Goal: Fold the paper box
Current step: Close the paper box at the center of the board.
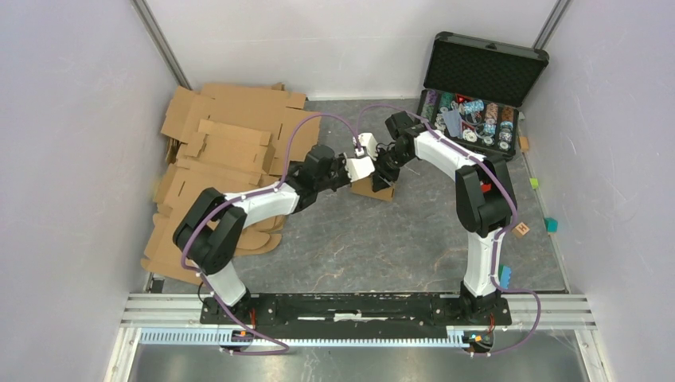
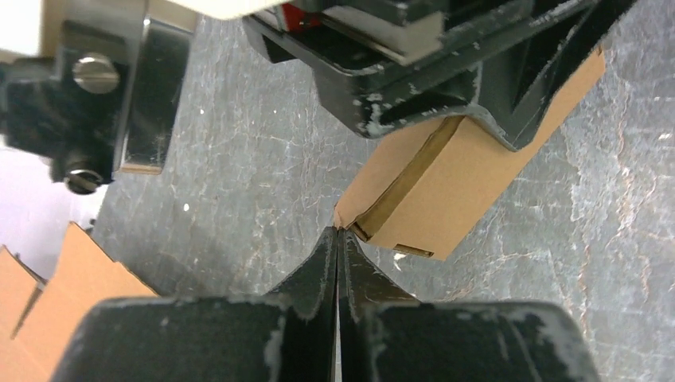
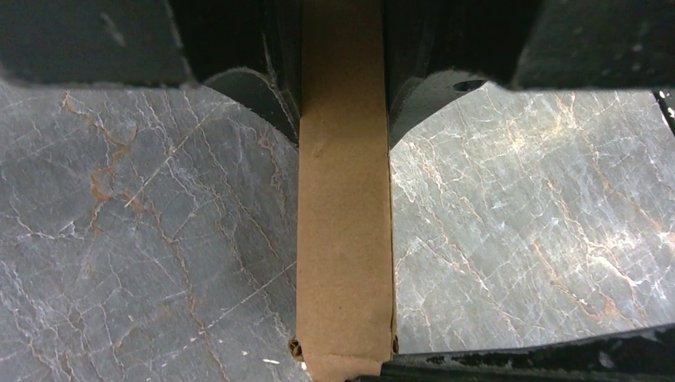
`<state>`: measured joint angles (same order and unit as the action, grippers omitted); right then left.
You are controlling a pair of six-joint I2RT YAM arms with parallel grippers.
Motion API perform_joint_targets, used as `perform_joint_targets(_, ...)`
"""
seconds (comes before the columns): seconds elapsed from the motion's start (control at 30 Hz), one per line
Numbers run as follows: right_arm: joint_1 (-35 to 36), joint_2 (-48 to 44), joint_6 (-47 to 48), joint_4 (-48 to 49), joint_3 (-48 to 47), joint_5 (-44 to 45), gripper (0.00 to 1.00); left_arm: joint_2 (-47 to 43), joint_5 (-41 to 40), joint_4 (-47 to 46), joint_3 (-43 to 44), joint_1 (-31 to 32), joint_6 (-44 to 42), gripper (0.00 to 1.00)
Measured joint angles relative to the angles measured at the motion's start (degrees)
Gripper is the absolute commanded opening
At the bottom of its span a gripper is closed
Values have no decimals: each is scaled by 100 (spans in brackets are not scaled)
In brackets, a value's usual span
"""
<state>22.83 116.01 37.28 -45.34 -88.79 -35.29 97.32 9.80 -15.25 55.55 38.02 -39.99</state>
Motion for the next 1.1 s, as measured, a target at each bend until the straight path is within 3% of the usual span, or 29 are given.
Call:
perform_joint_targets(0.37,46,0,7,48,0,251,0,46,-435,-46,44,44,1545,2)
perform_joint_targets(0.7,83,0,35,92,0,286,2,46,-649,-101,44,63,2286,2)
perform_joint_targets(1.1,153,-26,81,205,131,481,21,46,-673,210,188,61,3021,2)
